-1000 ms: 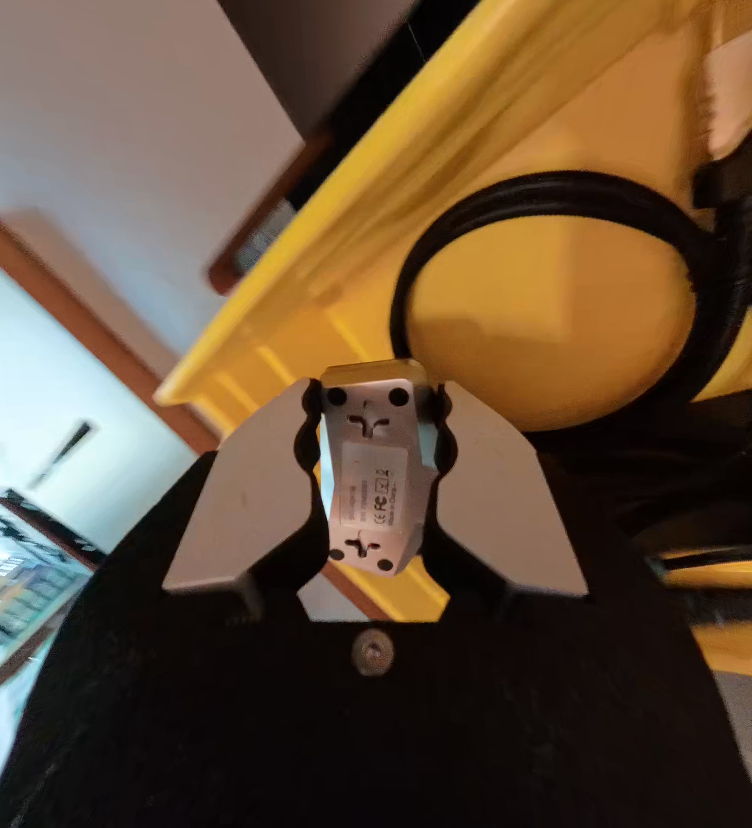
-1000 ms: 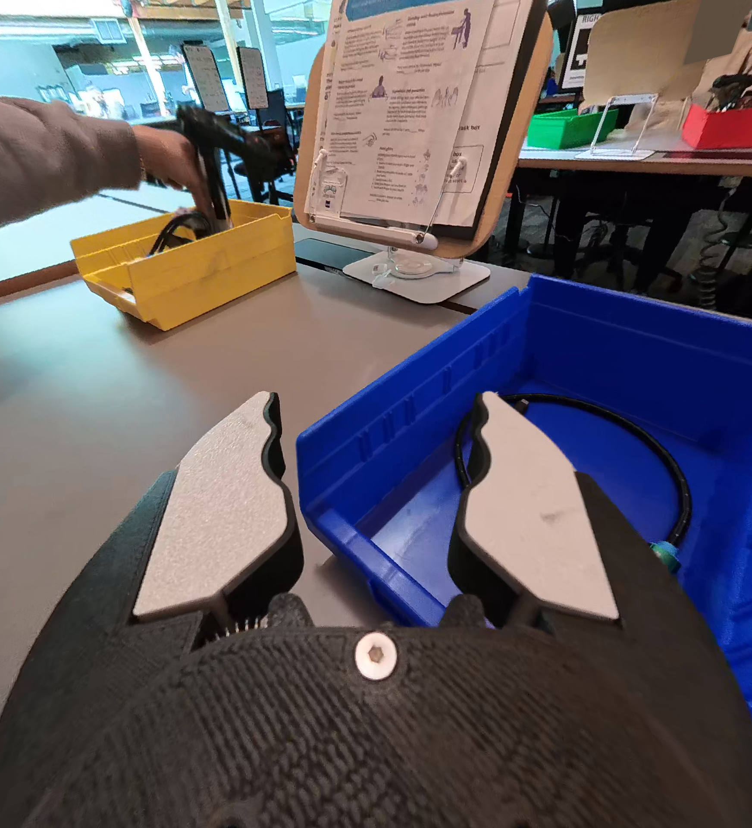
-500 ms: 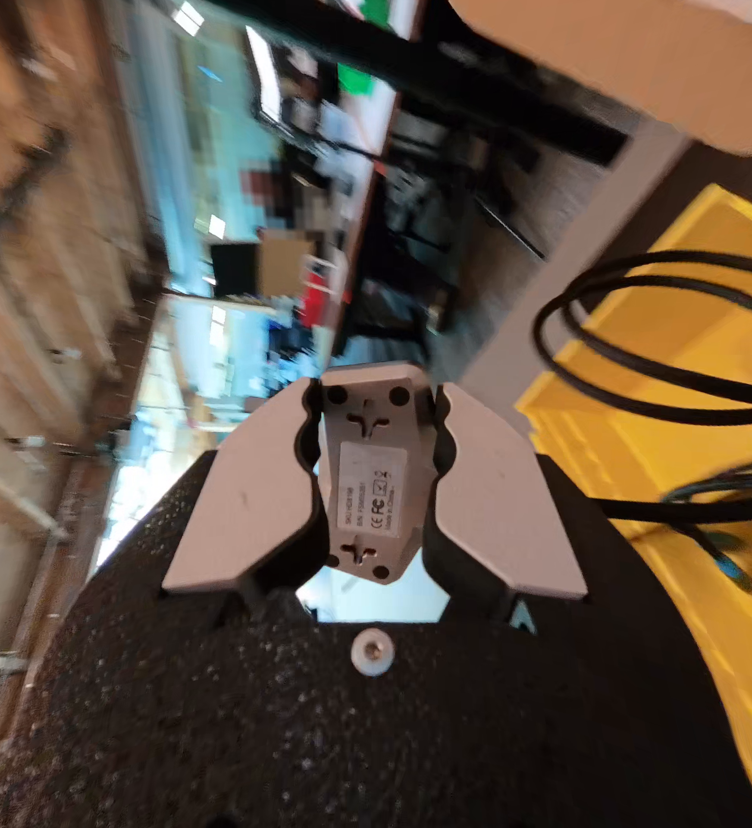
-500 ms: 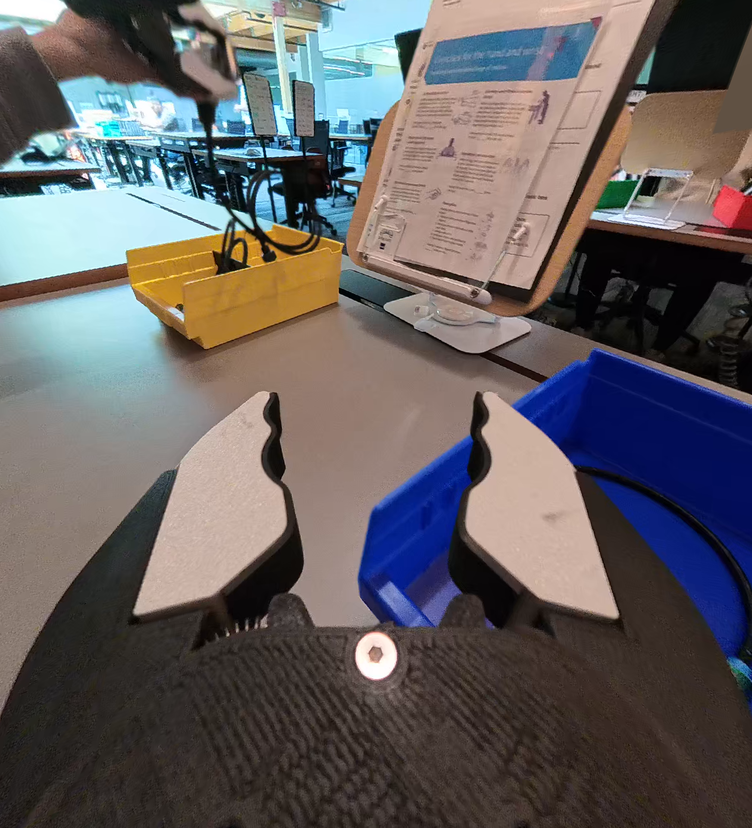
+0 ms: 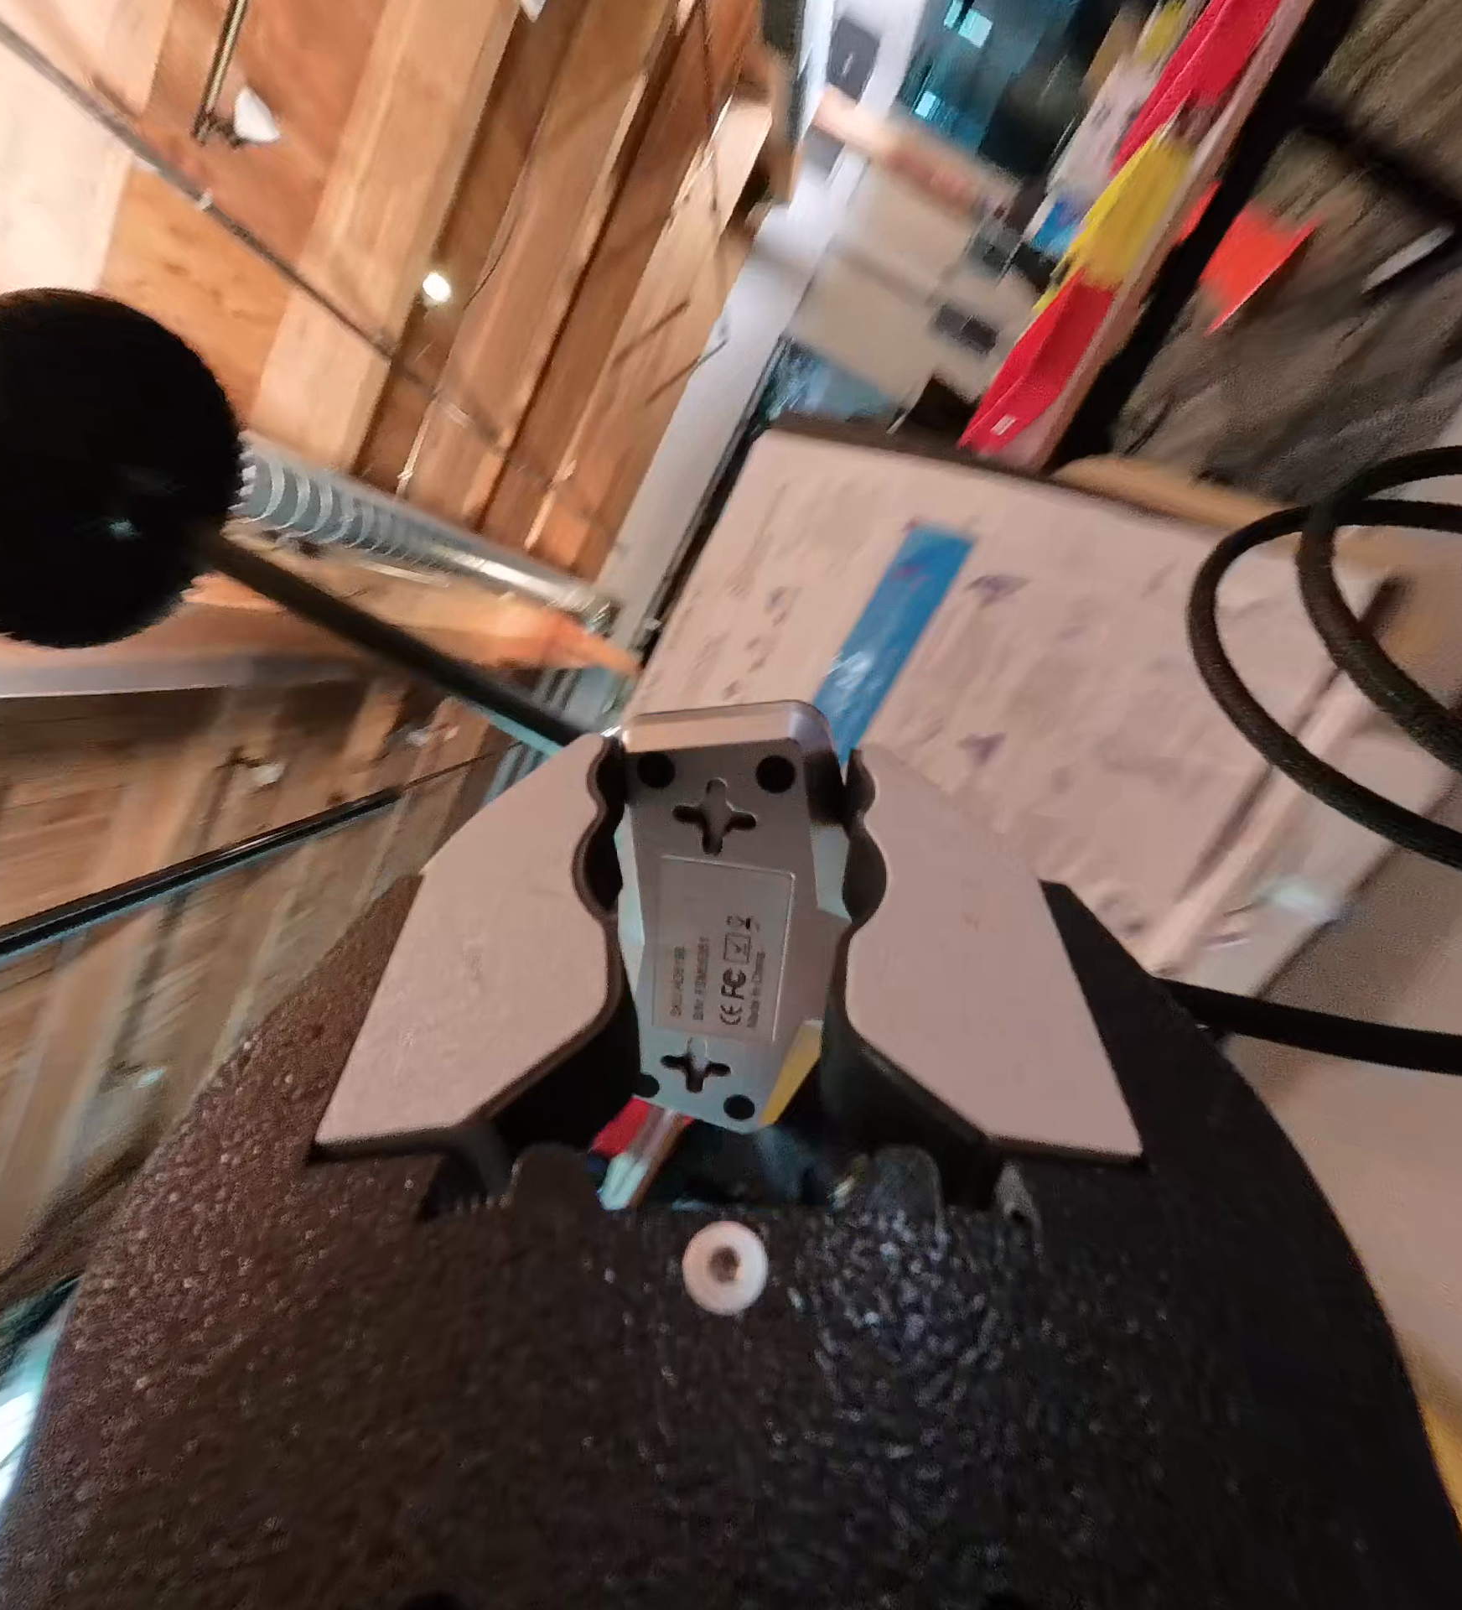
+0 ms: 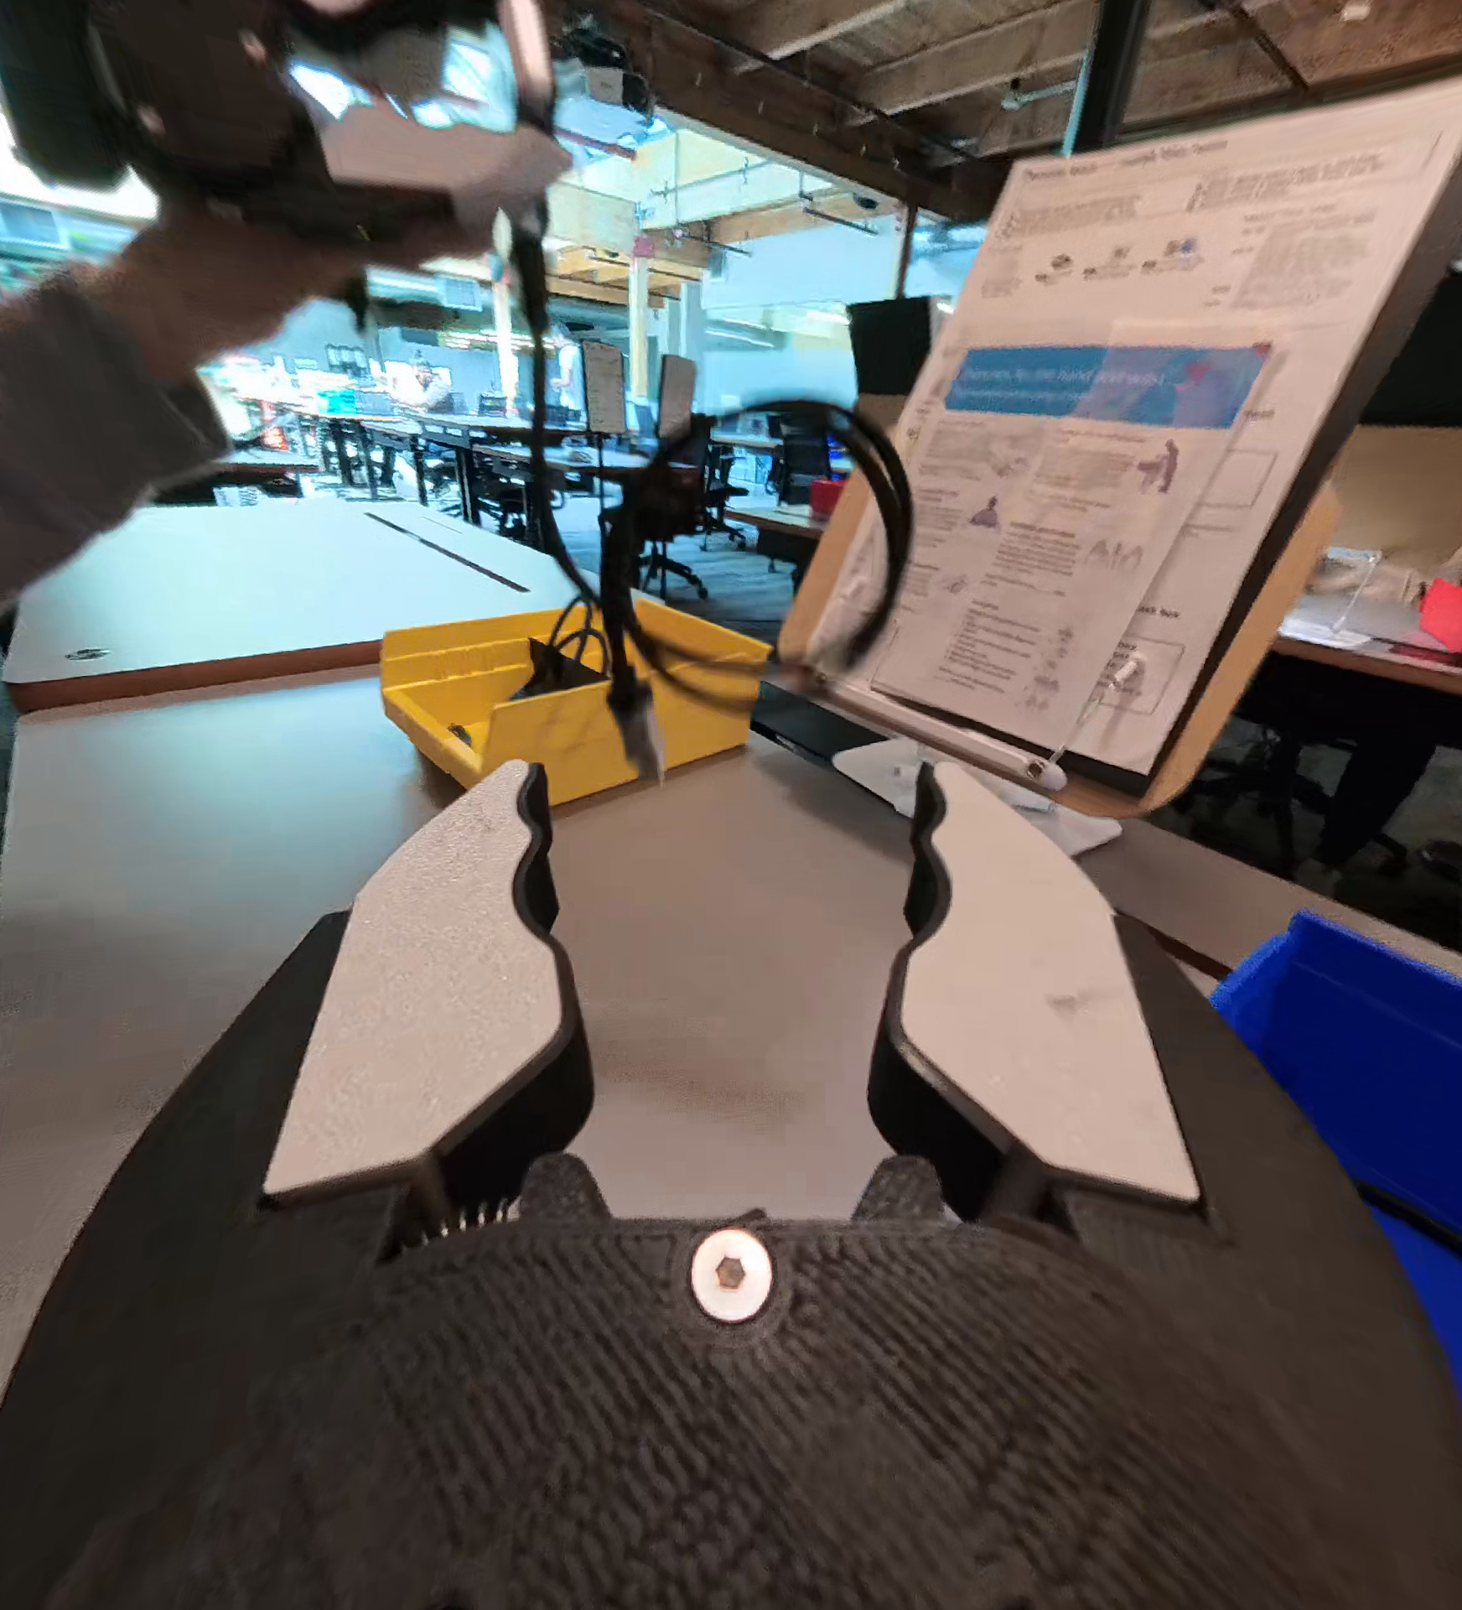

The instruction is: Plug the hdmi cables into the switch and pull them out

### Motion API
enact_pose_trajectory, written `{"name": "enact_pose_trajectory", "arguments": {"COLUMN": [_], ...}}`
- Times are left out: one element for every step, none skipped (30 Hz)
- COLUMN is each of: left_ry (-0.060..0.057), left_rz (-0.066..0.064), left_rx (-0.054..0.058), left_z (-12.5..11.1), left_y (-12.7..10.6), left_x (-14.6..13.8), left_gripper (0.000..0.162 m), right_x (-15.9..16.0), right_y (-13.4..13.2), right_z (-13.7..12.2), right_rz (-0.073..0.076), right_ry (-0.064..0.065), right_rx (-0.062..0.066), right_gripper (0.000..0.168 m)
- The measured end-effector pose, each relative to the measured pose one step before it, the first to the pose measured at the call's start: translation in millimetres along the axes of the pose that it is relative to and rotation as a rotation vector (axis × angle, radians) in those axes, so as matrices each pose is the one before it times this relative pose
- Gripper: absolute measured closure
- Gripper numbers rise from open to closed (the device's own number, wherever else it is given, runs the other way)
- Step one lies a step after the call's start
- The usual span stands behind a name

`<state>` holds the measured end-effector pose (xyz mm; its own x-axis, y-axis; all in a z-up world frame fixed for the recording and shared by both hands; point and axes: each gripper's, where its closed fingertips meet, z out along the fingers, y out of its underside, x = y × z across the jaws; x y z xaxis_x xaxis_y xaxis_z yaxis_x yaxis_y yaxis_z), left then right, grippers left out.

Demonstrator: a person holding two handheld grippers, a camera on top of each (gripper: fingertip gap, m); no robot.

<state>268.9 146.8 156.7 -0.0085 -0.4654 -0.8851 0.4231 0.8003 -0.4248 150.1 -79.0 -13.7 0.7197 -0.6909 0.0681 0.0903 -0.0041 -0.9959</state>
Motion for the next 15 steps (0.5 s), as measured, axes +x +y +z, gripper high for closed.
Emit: {"name": "enact_pose_trajectory", "arguments": {"left_ry": [0.0415, 0.0511, 0.0468, 0.0368, 0.0283, 0.0235, 0.0219, 0.0248, 0.0293, 0.0283, 0.0198, 0.0238, 0.0272, 0.0284, 0.0260], "left_rz": [-0.0322, -0.0248, -0.0243, -0.0118, 0.0008, 0.0045, 0.0087, 0.0072, -0.0009, -0.0084, -0.0078, -0.0172, -0.0349, -0.0425, -0.0347], "left_rx": [0.0327, 0.0262, 0.0232, 0.0251, 0.0188, 0.0108, 0.0109, 0.0096, -0.0028, -0.0122, -0.0118, -0.0122, -0.0142, -0.0085, -0.0080], "left_z": [-6.64, -4.82, -2.87, -1.24, 0.03, 1.23, 1.97, 2.68, 3.54, 4.36, 4.49, 4.51, 4.21, 4.14, 3.69], "left_y": [-12.10, -10.73, -10.17, -9.89, -9.20, -8.22, -8.17, -7.23, -4.69, -2.36, -0.98, 0.03, 0.83, 0.55, 0.65], "left_x": [22.80, 25.63, 25.98, 24.72, 22.34, 19.97, 17.64, 15.74, 14.03, 11.90, 9.06, 7.89, 6.74, 6.10, 6.04], "left_gripper": [0.113, 0.113, 0.113, 0.114, 0.113, 0.113, 0.114, 0.114, 0.114, 0.113, 0.114, 0.114, 0.114, 0.114, 0.114], "right_x": [-10.40, -12.47, -12.14, -11.39, -8.68, -4.42, -2.74, -1.54, 0.87, 4.12, 6.16, 6.87, 7.37, 6.16, 3.79], "right_y": [-4.74, -3.76, -3.10, -0.58, 3.48, 7.40, 9.00, 9.72, 11.70, 11.78, 8.07, 4.61, 3.14, 3.74, 2.87], "right_z": [2.35, 4.96, 7.27, 8.62, 8.82, 8.13, 6.79, 5.63, 5.10, 4.72, 3.68, 2.28, 1.26, 0.53, 0.48], "right_rz": [-0.0198, -0.0198, -0.0137, -0.0090, -0.0061, -0.0024, -0.0071, -0.0051, 0.0044, 0.0151, 0.0324, 0.0519, 0.0613, 0.0459, 0.0212], "right_ry": [-0.0194, -0.0223, -0.0123, -0.0086, -0.0005, 0.0140, 0.0105, 0.0021, -0.0024, 0.0026, 0.0060, 0.0058, 0.0084, 0.0038, -0.0022], "right_rx": [0.0086, 0.0098, 0.0182, 0.0155, -0.0009, -0.0233, -0.0321, -0.0323, -0.0336, -0.0236, 0.0085, 0.0309, 0.0304, 0.0129, 0.0032], "right_gripper": [0.093, 0.097, 0.101, 0.105, 0.110, 0.114, 0.111, 0.107, 0.105, 0.104, 0.103, 0.103, 0.106, 0.111, 0.114]}}
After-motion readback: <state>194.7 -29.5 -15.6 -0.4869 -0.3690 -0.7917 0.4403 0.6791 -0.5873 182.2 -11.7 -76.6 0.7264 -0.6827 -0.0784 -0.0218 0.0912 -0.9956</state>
